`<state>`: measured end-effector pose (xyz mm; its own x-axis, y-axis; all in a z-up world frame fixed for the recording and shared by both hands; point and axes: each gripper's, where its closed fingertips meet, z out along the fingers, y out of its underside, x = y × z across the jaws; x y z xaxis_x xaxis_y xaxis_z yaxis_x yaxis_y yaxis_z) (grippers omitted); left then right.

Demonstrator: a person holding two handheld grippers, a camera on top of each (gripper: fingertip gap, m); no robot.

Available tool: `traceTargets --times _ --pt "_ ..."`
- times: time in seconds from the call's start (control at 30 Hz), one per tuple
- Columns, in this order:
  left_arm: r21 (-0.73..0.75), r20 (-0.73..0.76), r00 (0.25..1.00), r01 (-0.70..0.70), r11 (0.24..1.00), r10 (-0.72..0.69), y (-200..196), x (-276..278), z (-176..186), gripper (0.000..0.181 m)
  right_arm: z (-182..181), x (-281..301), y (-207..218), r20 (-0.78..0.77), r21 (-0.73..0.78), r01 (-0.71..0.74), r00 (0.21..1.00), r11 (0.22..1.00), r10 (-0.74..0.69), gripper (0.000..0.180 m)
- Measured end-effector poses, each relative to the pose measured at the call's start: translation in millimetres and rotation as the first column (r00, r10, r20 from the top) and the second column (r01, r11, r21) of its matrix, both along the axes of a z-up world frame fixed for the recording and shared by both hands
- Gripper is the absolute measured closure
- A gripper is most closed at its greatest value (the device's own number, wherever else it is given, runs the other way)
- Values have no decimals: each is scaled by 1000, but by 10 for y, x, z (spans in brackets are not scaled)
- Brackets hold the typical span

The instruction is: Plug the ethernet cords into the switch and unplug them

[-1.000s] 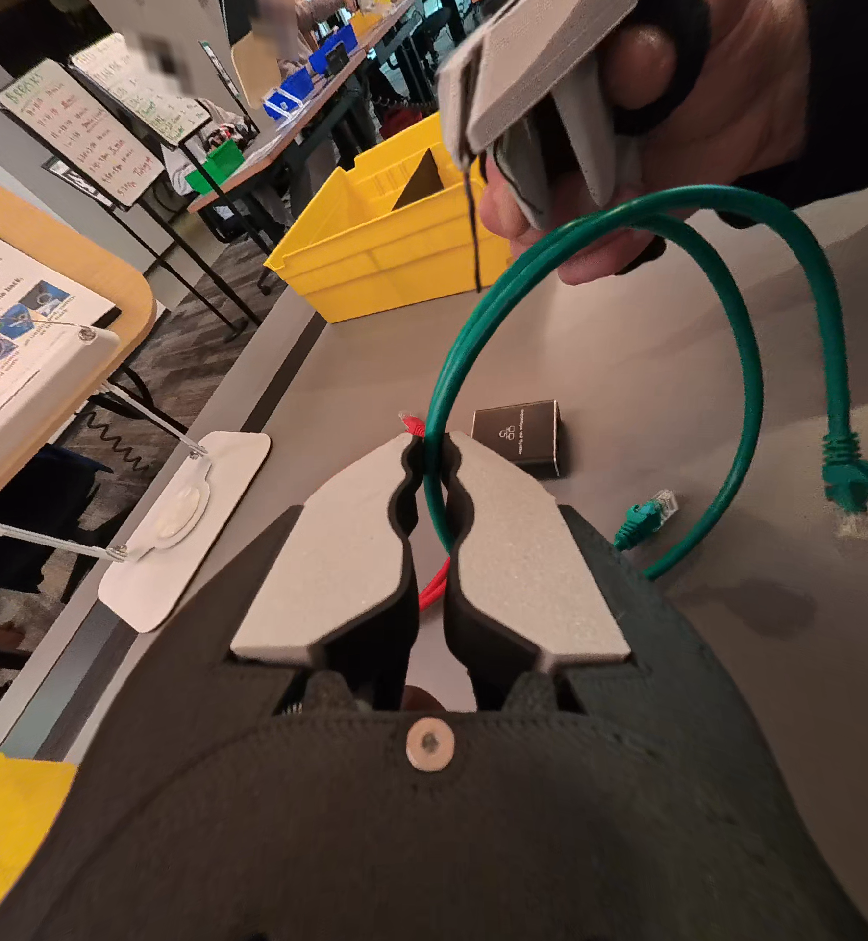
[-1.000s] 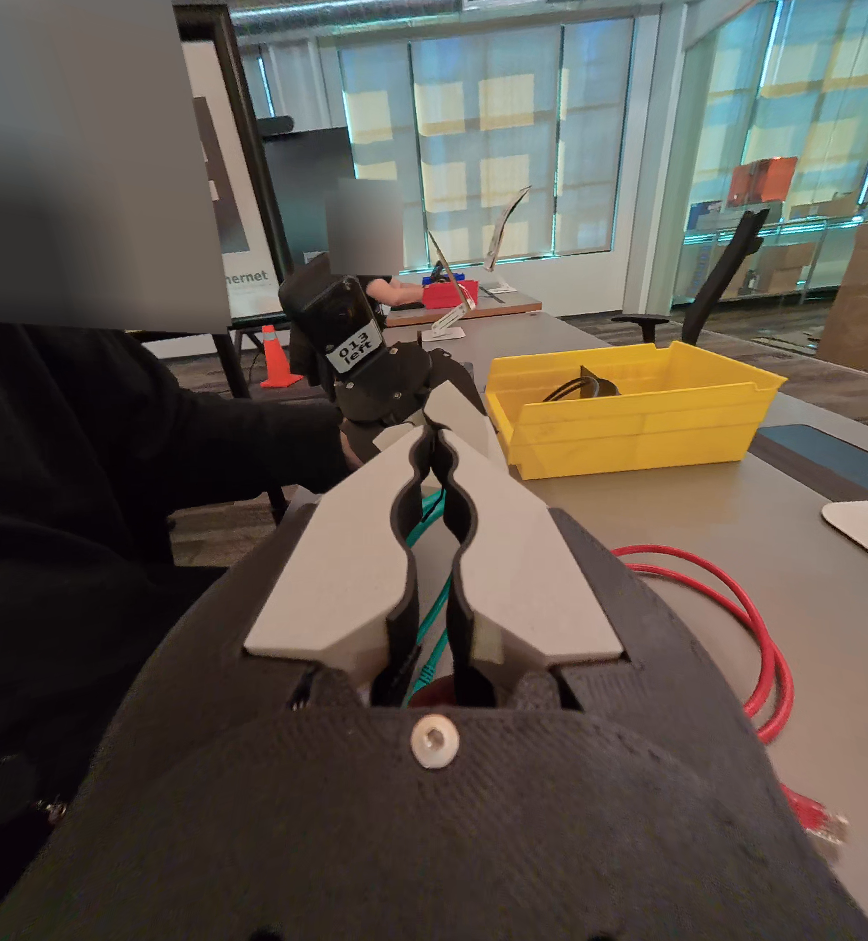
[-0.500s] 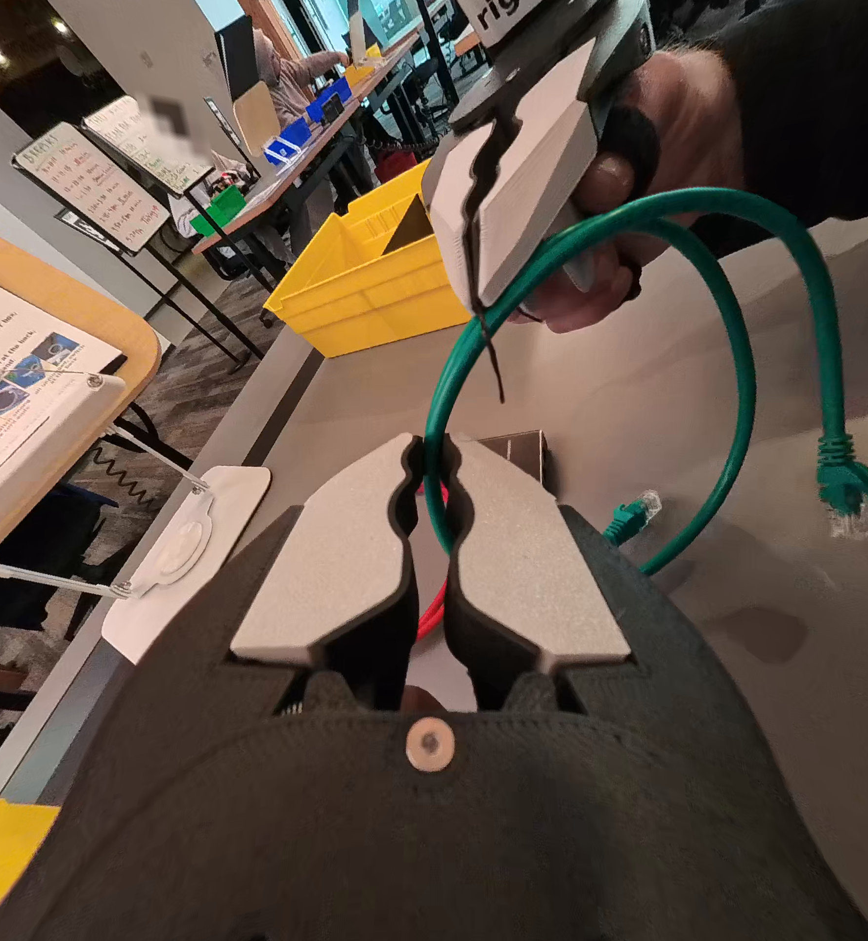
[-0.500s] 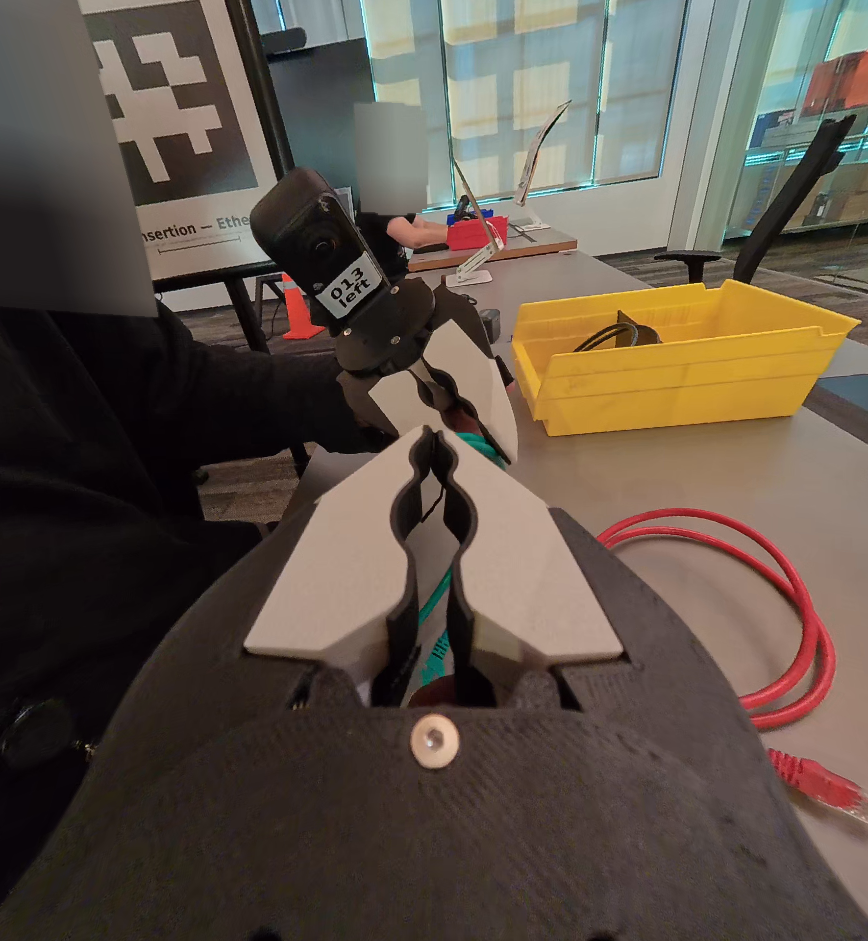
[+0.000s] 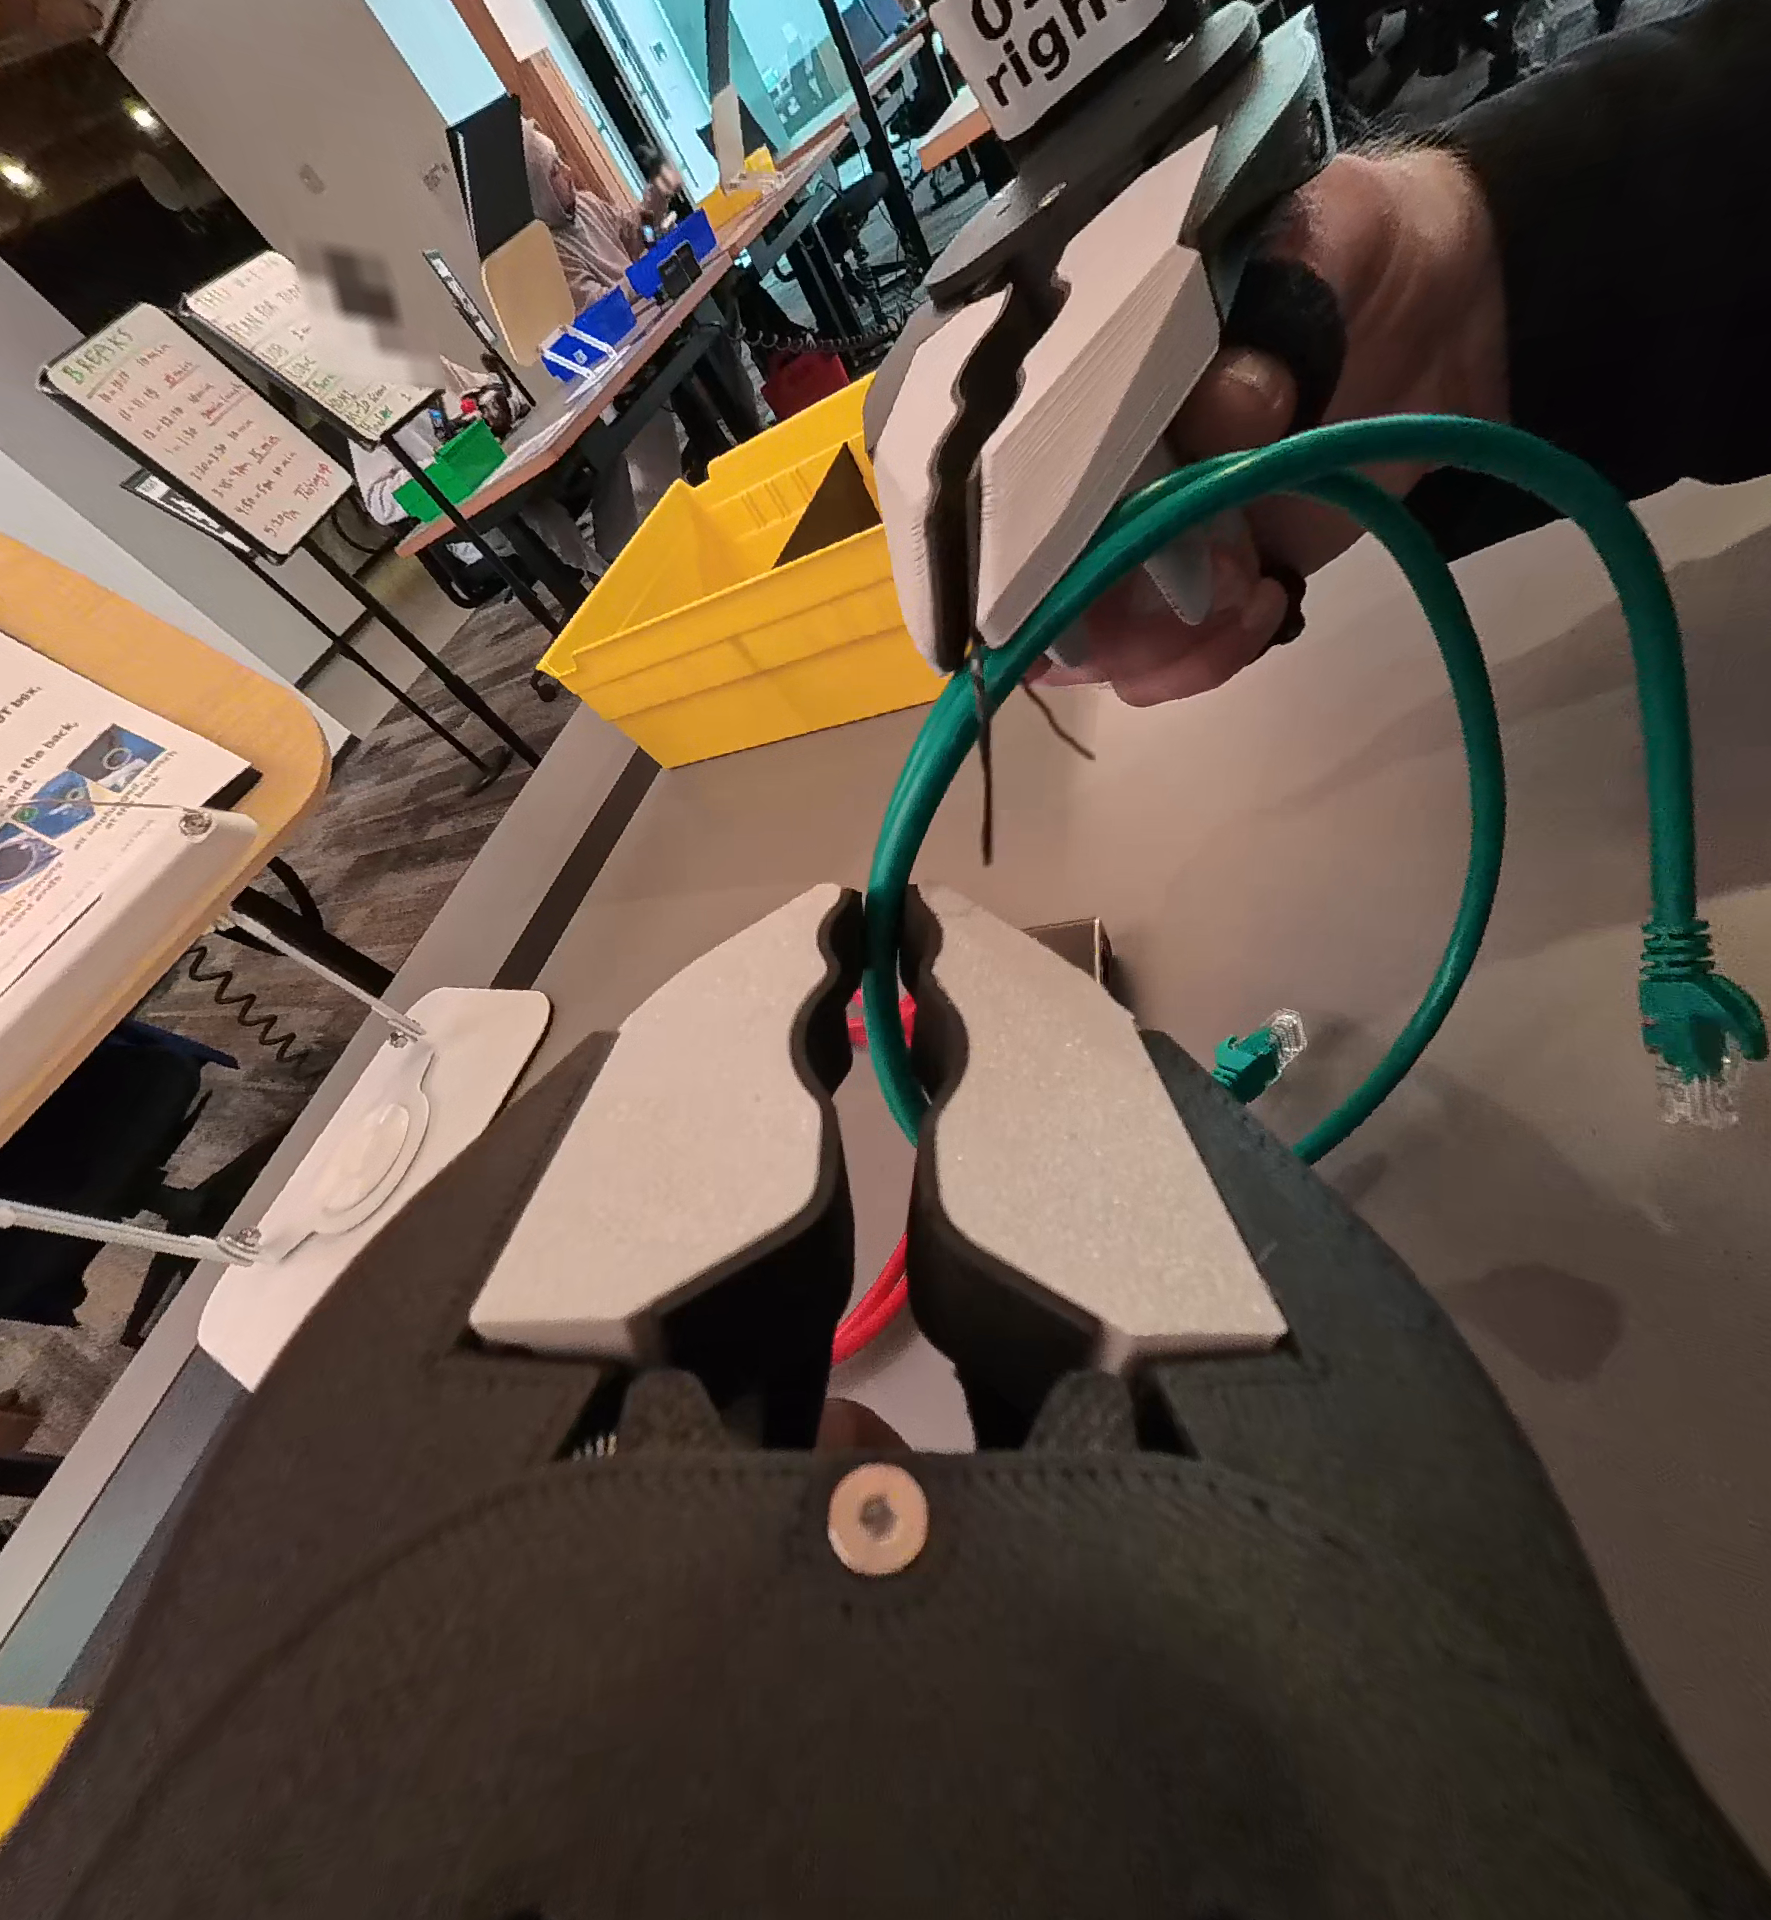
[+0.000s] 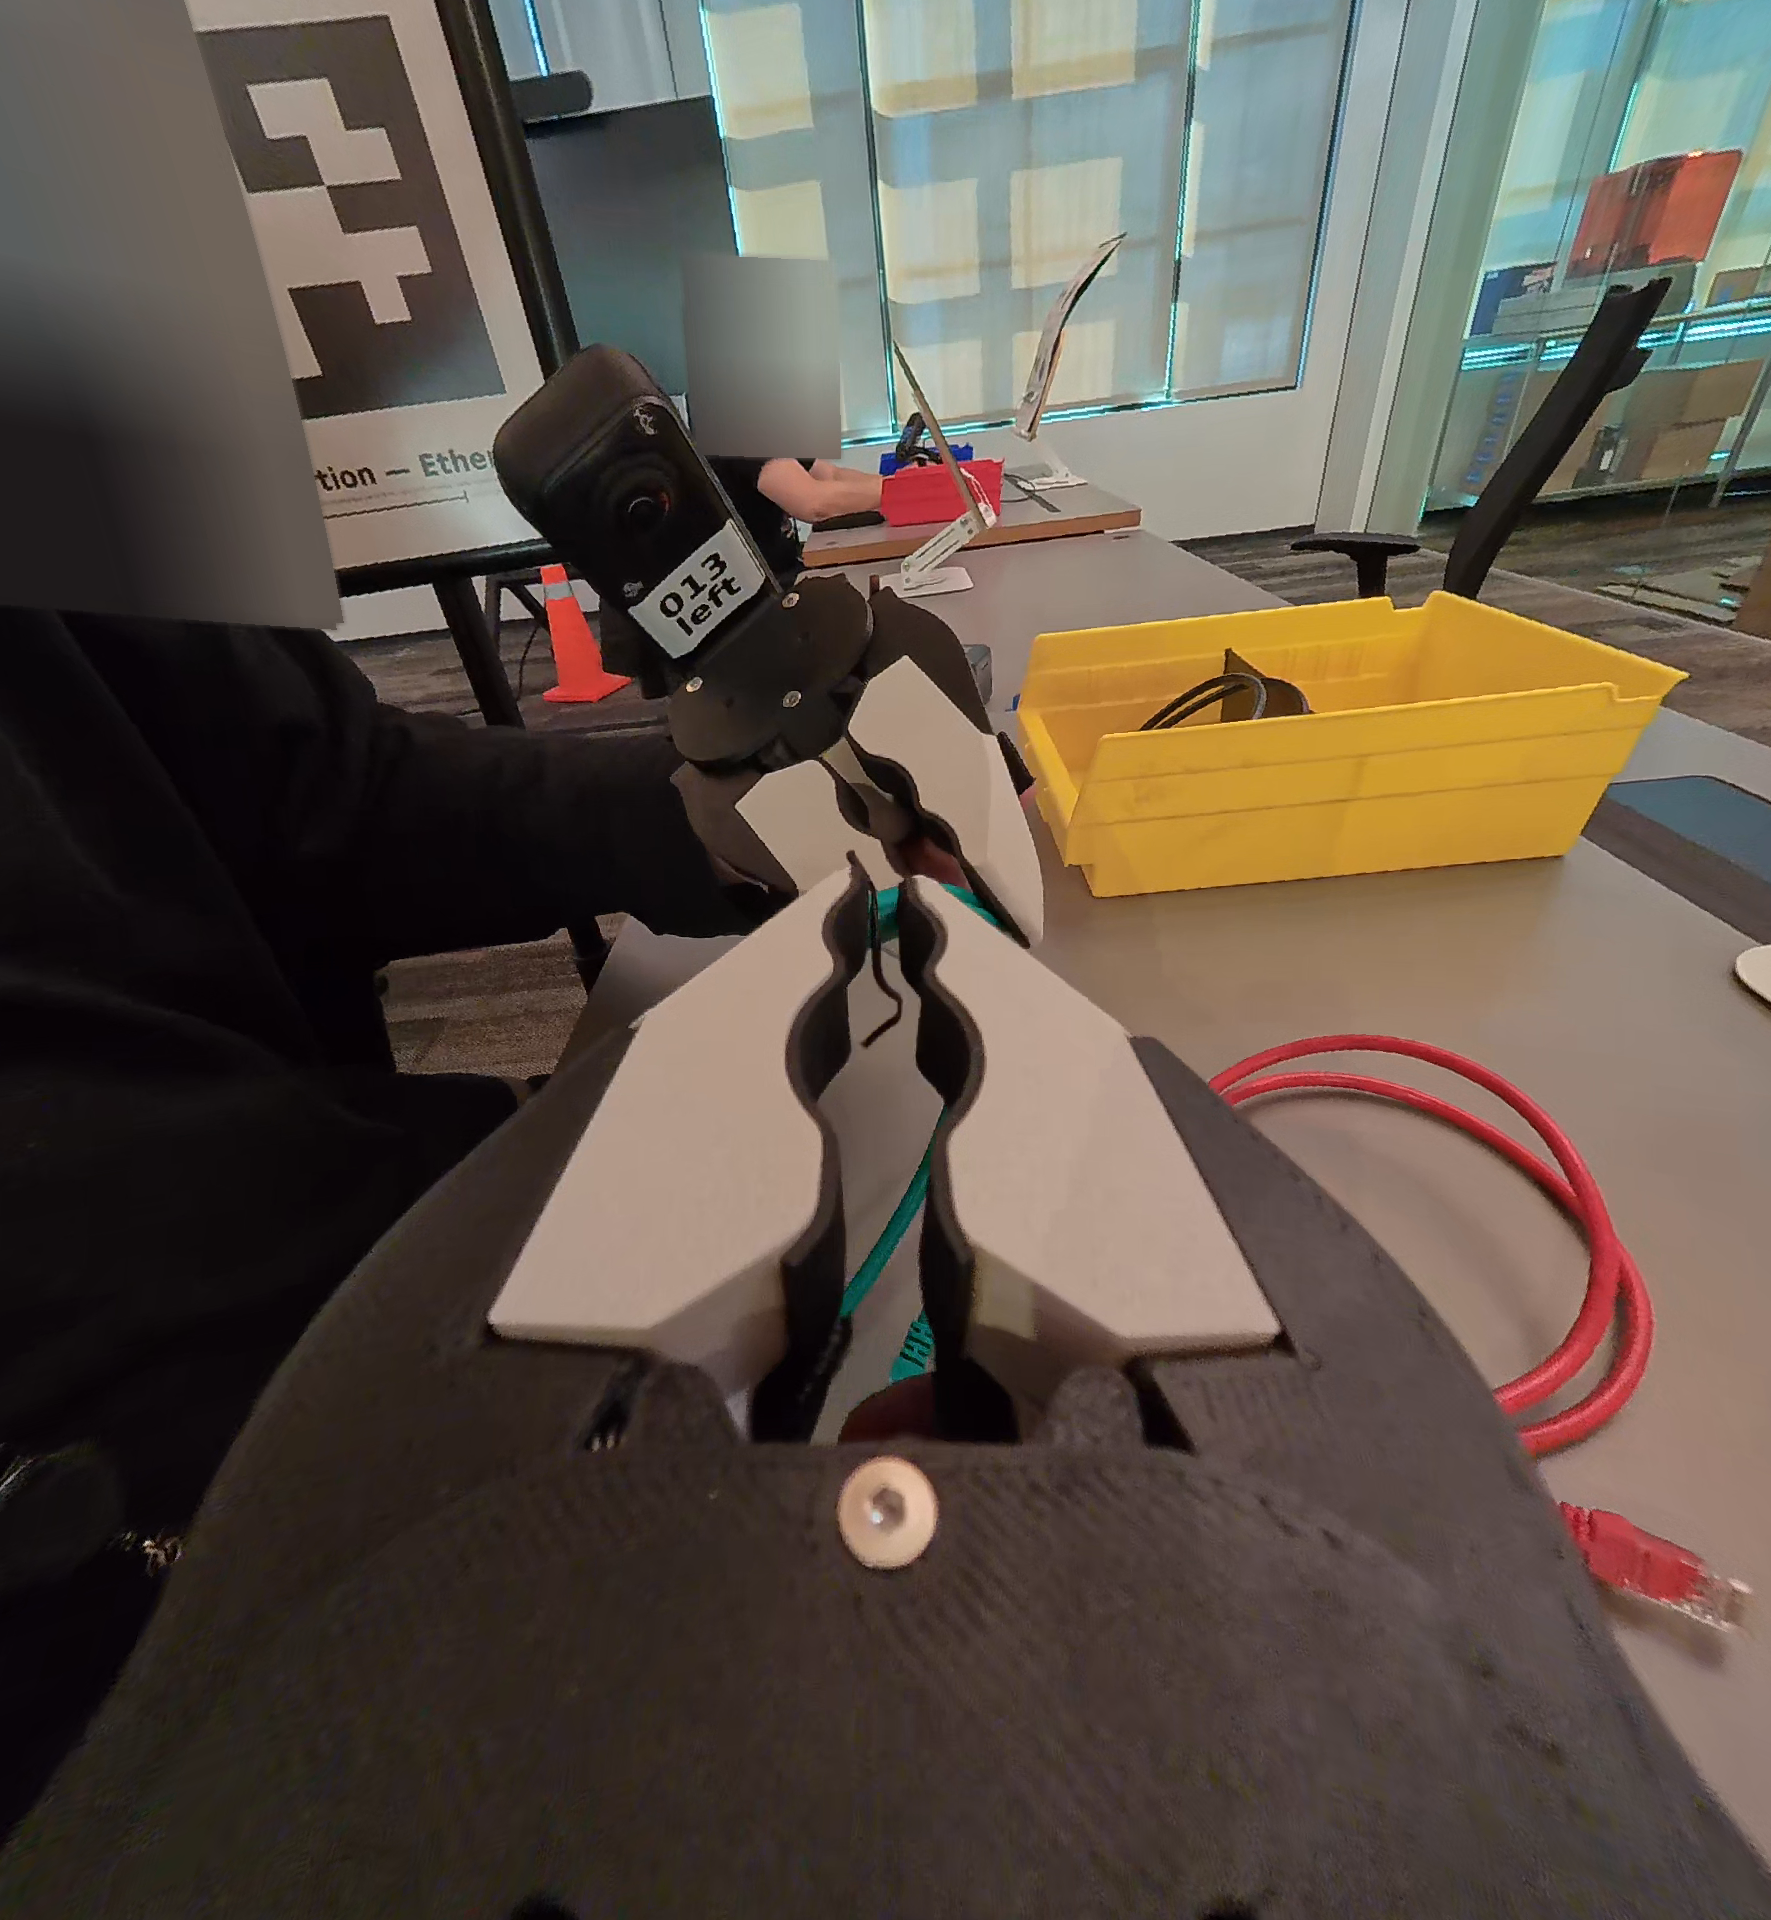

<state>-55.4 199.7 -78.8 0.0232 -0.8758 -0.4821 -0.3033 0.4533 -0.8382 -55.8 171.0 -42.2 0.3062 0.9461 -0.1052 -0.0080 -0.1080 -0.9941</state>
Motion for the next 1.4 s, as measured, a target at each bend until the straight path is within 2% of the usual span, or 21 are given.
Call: traceTargets --times 1.4 --pt "-2 40 999 7 1000 -7 -9 39 57 174 150 144 94 -128 -41 49 990 998 -54 158"
